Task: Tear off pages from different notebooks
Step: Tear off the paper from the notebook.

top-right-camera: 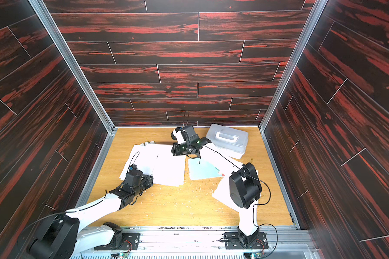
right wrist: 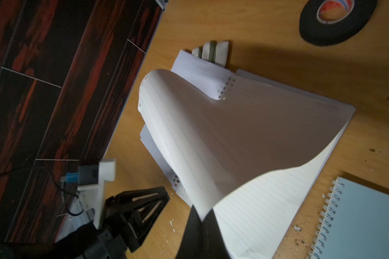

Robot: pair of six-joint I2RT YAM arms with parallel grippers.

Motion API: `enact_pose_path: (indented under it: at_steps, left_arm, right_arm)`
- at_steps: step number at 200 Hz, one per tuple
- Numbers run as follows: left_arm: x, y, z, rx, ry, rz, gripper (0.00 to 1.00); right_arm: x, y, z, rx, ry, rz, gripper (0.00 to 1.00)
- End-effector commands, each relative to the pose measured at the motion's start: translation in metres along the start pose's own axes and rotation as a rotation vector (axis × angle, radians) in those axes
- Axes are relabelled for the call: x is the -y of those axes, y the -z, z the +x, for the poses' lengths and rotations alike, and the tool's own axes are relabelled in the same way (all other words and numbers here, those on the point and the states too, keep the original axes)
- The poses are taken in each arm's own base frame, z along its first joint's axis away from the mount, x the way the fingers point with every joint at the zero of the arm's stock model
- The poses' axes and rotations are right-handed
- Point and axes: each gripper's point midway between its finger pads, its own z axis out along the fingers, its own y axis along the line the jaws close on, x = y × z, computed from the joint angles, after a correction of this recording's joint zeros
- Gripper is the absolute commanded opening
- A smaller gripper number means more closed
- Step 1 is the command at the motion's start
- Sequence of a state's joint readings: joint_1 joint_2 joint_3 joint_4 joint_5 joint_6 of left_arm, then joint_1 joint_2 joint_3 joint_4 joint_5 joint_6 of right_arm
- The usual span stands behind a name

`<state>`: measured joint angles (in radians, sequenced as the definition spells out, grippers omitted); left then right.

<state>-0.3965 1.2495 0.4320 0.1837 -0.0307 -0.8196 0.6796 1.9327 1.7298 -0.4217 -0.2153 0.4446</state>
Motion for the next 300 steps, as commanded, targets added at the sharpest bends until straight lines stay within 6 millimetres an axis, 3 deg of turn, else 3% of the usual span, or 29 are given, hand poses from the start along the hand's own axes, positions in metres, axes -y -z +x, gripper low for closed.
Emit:
enact_pose_path:
  at_steps: [1,30,43,78,117,141,177,214,240,262,283,300]
  left_arm:
    - [0.041,-0.010,-0.020,0.015,-0.049,0.130,0.33]
    - [0.055,-0.038,-0.025,-0.010,-0.066,0.151,0.30]
    - [0.052,-0.052,-0.021,-0.028,-0.049,0.135,0.27]
    - [0.001,-0.081,0.013,-0.118,-0.028,-0.049,0.17]
    - [-0.068,-0.076,0.045,-0.202,-0.019,-0.341,0.02]
    - [-0.088,-0.074,0.064,-0.267,-0.008,-0.419,0.00]
    - [-0.119,-0.074,0.082,-0.355,0.036,-0.526,0.00]
    - [-0.141,-0.079,0.092,-0.412,0.086,-0.573,0.00]
    - [-0.144,-0.078,0.090,-0.427,0.035,-0.605,0.00]
    - [-0.147,-0.077,0.089,-0.432,0.005,-0.634,0.00]
    - [-0.145,-0.079,0.089,-0.432,0.007,-0.628,0.00]
    - [-0.135,-0.081,0.086,-0.406,0.009,-0.554,0.00]
  right_arm:
    - [-0.002,-0.010,-0.026,0.064,-0.005,0.004,0.00]
    - [0.001,-0.030,-0.038,0.078,0.007,0.010,0.00]
    - [0.003,-0.036,-0.044,0.090,0.015,0.015,0.00]
    - [0.008,-0.052,-0.066,0.136,0.043,0.050,0.00]
    - [0.026,-0.059,-0.113,0.266,0.060,0.157,0.00]
    - [0.030,-0.062,-0.143,0.371,0.068,0.169,0.00]
    - [0.035,-0.044,-0.189,0.580,0.079,0.235,0.00]
    - [0.047,0.002,-0.223,0.765,0.122,0.426,0.00]
    - [0.068,0.031,-0.233,0.823,0.110,0.574,0.00]
    - [0.082,0.041,-0.233,0.824,0.115,0.654,0.00]
    - [0.084,0.035,-0.223,0.764,0.126,0.650,0.00]
    - [0.087,0.020,-0.203,0.668,0.108,0.610,0.00]
